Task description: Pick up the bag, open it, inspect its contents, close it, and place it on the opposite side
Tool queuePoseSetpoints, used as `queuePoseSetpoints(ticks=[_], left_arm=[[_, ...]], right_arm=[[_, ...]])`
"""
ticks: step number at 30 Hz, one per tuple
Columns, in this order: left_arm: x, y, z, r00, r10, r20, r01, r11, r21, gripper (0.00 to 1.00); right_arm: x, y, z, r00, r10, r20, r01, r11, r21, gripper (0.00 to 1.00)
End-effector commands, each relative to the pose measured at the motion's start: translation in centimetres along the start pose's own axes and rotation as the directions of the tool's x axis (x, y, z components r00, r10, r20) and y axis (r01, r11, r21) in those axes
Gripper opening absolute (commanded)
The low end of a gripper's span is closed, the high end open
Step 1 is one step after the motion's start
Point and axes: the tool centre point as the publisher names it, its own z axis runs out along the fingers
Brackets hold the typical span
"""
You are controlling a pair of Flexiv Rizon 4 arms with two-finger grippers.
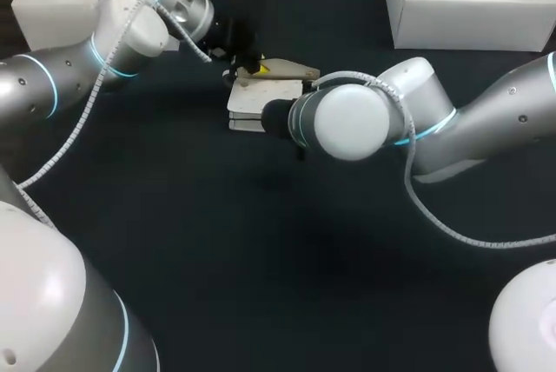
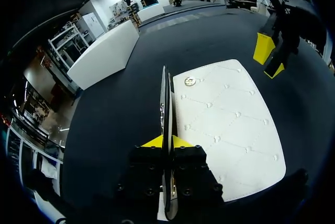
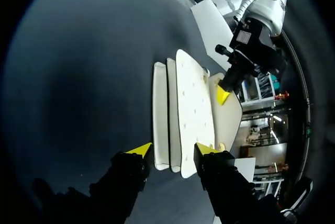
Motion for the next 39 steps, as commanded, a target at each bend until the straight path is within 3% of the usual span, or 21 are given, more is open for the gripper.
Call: queuePoseSetpoints(ticks=[1,21,30,36,37,39], left_arm=[[0.4,-0.2,-0.2,1.000,0.007,0.000,-0.007,1.000,-0.007,0.00],[1.2,-0.5,-0.3,0.999,0.033,-0.024,-0.033,0.999,-0.011,0.00],[1.0,-0.5,-0.1,0.999,0.033,-0.028,-0.034,0.999,-0.014,0.00],[1.0,-0.5,0.1,0.999,0.036,-0.032,-0.037,0.999,-0.015,0.00],[1.0,-0.5,0.1,0.999,0.037,-0.032,-0.038,0.999,-0.015,0.00],[1.1,-0.5,0.2,0.999,0.040,-0.031,-0.041,0.999,-0.014,0.00]], right_arm=[[0.2,0.0,0.8,1.000,0.000,0.012,0.000,1.000,0.005,0.48],[-1.2,-1.0,2.9,0.997,-0.069,0.042,0.068,0.997,0.034,0.37],[-1.2,-1.5,3.5,0.996,-0.087,0.032,0.086,0.996,0.039,0.26],[-1.1,-1.6,3.5,0.996,-0.086,0.033,0.084,0.996,0.036,0.10],[-1.1,-1.6,3.5,0.996,-0.085,0.033,0.084,0.996,0.036,0.02],[-1.1,-1.6,3.5,0.996,-0.084,0.035,0.082,0.996,0.037,0.00]])
